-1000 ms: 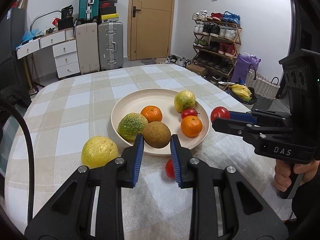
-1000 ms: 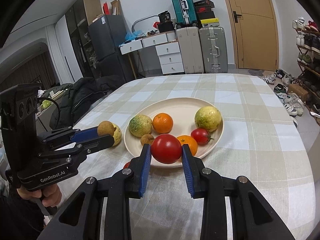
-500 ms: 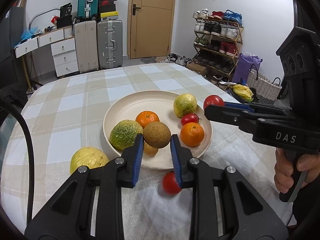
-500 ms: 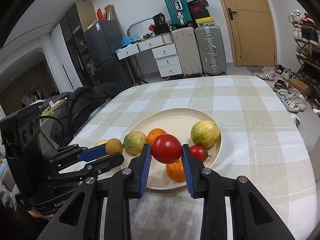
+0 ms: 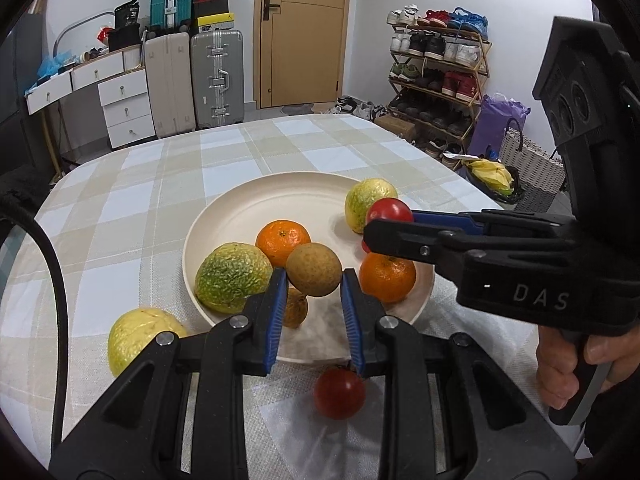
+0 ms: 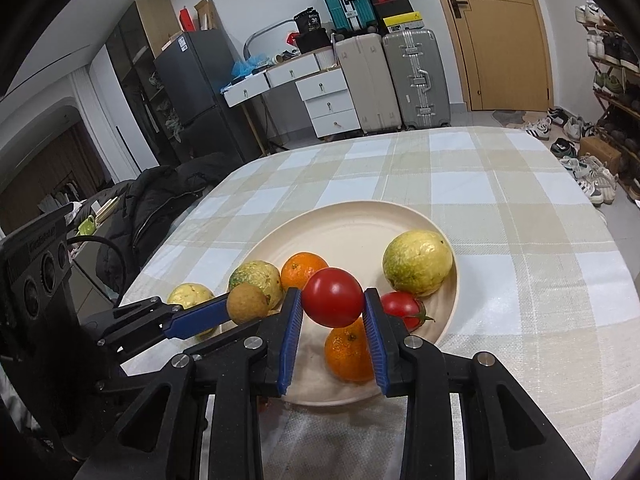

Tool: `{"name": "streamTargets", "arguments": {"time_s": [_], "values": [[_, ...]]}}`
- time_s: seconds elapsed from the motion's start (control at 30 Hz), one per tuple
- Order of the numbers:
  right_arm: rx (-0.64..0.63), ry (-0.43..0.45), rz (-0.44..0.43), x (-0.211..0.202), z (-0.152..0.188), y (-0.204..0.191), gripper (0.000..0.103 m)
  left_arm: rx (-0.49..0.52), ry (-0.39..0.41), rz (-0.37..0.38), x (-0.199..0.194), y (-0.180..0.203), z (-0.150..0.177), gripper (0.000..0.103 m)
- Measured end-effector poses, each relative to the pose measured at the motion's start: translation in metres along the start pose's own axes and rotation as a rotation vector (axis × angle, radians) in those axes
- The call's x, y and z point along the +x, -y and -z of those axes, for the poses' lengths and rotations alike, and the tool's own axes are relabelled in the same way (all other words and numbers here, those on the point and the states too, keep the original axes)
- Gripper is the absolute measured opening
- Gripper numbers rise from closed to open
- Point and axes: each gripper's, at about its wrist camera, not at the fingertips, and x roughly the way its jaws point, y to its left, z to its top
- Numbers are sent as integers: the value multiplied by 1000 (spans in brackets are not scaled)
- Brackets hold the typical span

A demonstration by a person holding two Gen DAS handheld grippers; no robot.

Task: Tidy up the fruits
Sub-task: 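Carry the tomato and longan into the white plate and open both tools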

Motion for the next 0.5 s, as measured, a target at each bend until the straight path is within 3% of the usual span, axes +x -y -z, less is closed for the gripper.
{"name": "streamTargets", "arguments": {"time_s": [0.5], "values": [[19,-25,17,13,4,4,32,-3,-42,4,14,-3,-1,24]]}}
